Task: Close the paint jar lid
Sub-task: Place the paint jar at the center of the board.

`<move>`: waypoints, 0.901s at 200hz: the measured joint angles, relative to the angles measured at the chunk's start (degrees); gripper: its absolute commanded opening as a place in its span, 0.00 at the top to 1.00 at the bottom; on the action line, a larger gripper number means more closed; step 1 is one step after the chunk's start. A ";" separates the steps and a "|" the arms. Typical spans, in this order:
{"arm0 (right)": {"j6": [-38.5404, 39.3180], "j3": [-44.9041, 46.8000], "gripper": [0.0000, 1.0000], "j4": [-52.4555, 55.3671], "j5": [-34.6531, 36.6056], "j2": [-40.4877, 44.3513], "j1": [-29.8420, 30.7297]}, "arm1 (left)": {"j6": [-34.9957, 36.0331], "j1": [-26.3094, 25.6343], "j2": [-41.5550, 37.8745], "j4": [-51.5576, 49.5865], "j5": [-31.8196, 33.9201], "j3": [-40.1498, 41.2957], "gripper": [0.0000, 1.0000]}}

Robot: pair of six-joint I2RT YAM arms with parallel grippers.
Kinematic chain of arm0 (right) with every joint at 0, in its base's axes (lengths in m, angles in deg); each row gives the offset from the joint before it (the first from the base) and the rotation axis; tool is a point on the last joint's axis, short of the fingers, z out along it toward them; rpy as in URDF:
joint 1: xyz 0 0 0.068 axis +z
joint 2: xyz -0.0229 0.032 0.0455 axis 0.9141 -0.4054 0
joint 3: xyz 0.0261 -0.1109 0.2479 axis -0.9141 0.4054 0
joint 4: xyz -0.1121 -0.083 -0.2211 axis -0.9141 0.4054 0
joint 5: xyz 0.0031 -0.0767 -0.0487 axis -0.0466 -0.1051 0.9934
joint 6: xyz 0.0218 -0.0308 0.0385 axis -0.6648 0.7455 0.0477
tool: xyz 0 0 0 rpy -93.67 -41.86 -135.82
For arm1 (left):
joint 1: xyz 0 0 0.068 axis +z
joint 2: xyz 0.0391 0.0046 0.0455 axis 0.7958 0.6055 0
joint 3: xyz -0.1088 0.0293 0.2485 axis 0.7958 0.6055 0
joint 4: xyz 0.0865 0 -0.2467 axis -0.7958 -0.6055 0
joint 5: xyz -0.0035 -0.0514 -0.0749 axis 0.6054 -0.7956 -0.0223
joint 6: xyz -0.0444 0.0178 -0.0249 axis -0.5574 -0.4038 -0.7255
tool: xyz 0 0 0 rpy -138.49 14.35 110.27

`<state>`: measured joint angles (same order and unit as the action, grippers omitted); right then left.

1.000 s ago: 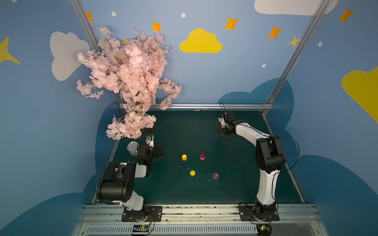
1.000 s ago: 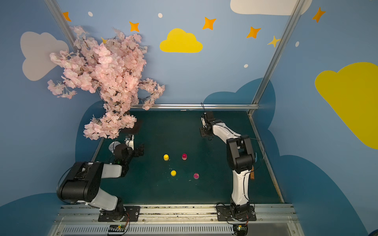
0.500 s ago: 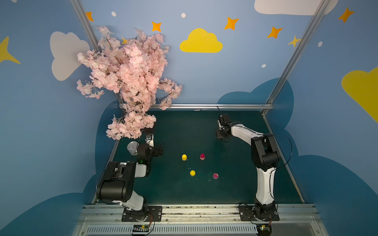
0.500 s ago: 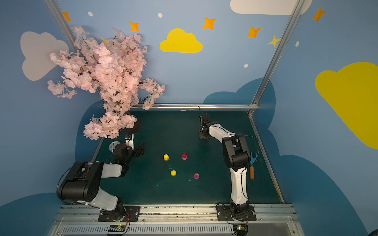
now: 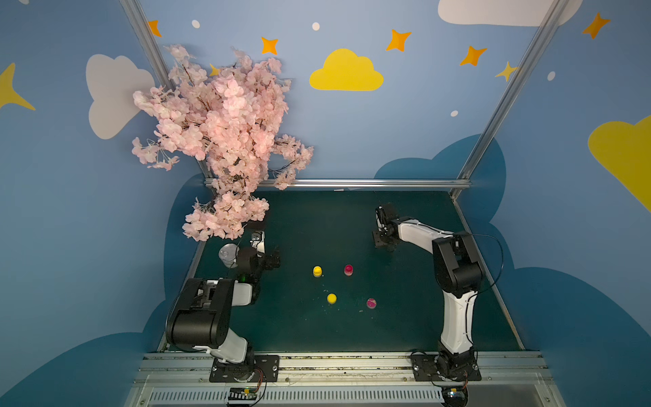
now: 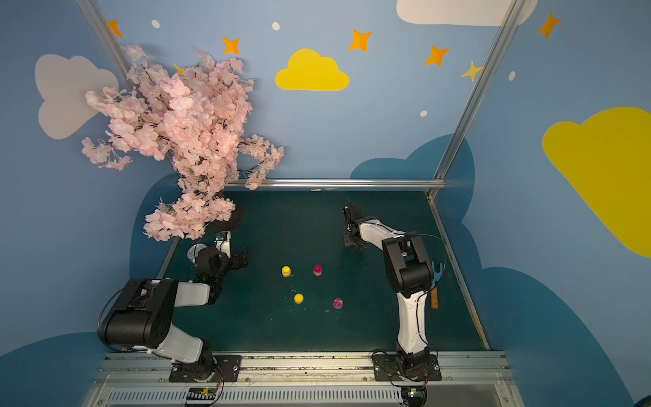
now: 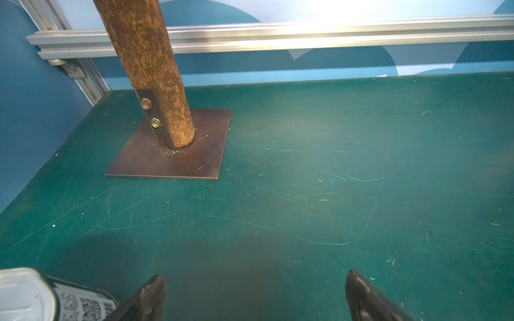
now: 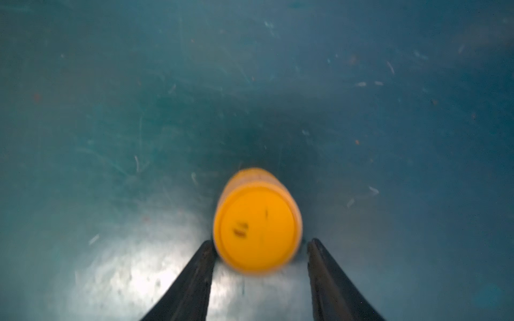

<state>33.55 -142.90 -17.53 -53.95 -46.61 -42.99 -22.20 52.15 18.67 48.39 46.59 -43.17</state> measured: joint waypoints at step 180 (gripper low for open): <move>2.89 23.91 0.42 -5.22 -16.74 26.77 17.20 | -0.17 0.26 0.00 -0.02 -0.44 0.00 0.00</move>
<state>36.44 -118.99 -22.75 -70.69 -19.83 -25.79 -22.37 52.42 18.67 48.37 46.15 -43.17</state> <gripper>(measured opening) 0.575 0.999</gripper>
